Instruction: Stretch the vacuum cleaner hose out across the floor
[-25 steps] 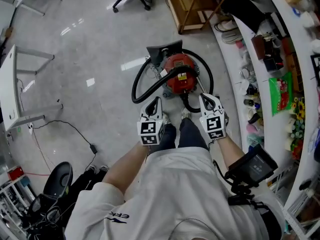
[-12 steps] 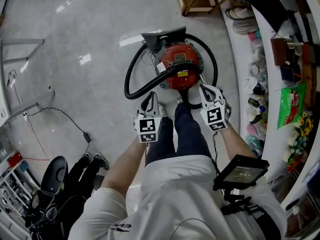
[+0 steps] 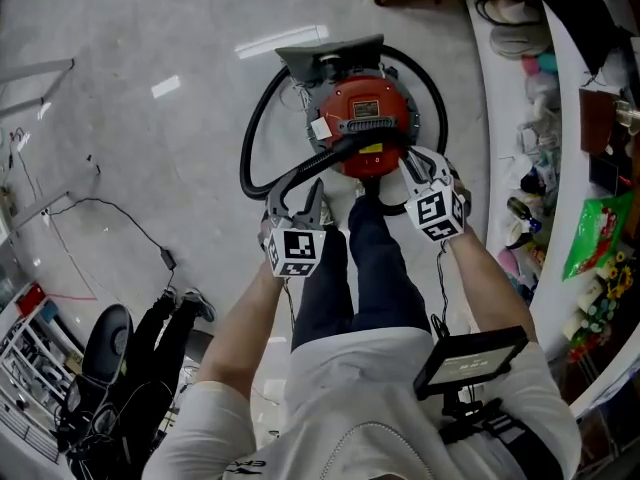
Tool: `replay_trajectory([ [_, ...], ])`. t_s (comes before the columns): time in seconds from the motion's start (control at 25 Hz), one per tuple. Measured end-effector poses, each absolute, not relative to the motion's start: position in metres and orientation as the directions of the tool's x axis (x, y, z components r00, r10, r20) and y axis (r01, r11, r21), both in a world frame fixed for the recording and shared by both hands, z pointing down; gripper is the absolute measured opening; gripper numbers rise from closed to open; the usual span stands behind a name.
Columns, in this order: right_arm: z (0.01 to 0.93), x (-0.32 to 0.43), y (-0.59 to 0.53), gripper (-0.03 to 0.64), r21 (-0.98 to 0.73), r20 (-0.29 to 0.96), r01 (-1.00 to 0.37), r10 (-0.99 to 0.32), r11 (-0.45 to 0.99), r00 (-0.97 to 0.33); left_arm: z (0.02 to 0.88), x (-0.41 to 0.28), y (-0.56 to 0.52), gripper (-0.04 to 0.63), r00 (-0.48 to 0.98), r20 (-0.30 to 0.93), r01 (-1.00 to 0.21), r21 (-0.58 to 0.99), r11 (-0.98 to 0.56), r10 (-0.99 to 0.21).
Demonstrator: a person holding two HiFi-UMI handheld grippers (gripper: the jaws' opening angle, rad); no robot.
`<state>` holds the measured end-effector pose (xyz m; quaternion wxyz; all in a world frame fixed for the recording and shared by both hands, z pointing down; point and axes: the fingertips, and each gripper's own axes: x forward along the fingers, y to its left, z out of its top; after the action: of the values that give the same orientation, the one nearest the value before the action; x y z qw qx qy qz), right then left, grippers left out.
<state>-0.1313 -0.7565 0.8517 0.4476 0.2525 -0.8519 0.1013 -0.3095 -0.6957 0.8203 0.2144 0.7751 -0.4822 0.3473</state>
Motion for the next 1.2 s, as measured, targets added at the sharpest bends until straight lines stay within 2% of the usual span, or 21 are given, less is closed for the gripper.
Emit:
replay_trajectory([
  [0.16, 0.883, -0.129, -0.765, 0.106, 0.036, 0.842, -0.483, -0.287, 0.875, -0.457, 0.842, -0.310, -0.695, 0.201, 0.301, 0.776, -0.863, -0.025, -0.504, -0.554],
  [0.28, 0.905, -0.127, -0.767, 0.137, 0.017, 0.861, -0.460, -0.247, 0.888, -0.445, 0.856, -0.311, -0.695, 0.225, 0.297, 0.795, -0.838, -0.049, -0.543, -0.529],
  [0.64, 0.947, -0.132, -0.771, 0.163, -0.036, 0.885, -0.418, -0.166, 0.908, -0.436, 0.885, -0.320, -0.710, 0.225, 0.266, 0.825, -0.827, -0.071, -0.558, -0.499],
  [1.0, 0.954, -0.136, -0.772, 0.161, -0.004, 0.904, -0.385, -0.161, 0.923, -0.397, 0.900, -0.328, -0.714, 0.222, 0.243, 0.864, -0.808, -0.071, -0.584, -0.441],
  [1.2, 0.943, -0.126, -0.772, 0.161, 0.020, 0.899, -0.396, -0.189, 0.918, -0.394, 0.895, -0.318, -0.718, 0.224, 0.310, 0.851, -0.778, -0.030, -0.628, -0.424],
])
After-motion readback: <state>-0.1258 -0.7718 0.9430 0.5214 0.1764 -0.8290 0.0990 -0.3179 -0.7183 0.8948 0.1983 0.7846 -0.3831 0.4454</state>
